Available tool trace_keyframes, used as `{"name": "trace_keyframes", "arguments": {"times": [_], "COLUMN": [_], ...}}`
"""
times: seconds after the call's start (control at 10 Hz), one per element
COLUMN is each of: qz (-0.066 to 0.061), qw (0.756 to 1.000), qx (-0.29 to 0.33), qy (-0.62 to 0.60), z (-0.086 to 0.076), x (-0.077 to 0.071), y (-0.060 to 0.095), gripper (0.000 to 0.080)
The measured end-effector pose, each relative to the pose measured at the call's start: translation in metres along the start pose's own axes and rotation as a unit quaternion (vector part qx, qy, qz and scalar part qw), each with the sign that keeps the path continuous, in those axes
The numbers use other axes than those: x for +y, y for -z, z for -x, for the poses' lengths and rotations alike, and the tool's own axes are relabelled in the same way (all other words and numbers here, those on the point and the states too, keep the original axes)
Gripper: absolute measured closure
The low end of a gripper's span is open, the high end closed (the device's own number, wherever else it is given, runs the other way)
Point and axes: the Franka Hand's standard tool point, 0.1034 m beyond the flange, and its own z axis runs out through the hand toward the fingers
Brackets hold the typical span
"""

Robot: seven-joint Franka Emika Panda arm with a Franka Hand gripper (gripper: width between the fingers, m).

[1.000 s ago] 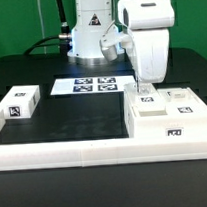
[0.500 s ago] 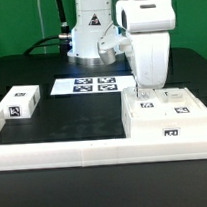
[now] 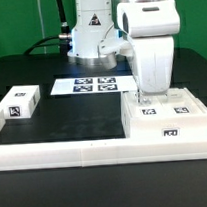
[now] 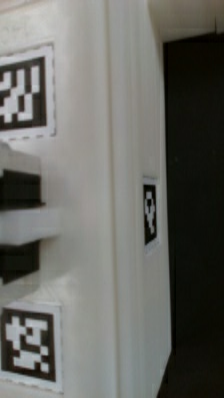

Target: Assemble cabinet

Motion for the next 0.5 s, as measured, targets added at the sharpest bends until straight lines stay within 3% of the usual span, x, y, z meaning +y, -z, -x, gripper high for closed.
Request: {"name": "trace_keyframes", "arguments": {"times": [0.1,0.3,0.5], "qz": [0.0,0.0,0.0], "qw": [1.0,1.0,1.0], "qx": [0.0,0.0,0.0], "qy": [0.0,0.0,0.0], "z": [0.0,0.0,0.0], "x": [-0.0001,-0.0002,-0.0002], "y": [-0.0001,-0.0001,-0.0002], "gripper": [0.0717,0.0361,0.0062]}}
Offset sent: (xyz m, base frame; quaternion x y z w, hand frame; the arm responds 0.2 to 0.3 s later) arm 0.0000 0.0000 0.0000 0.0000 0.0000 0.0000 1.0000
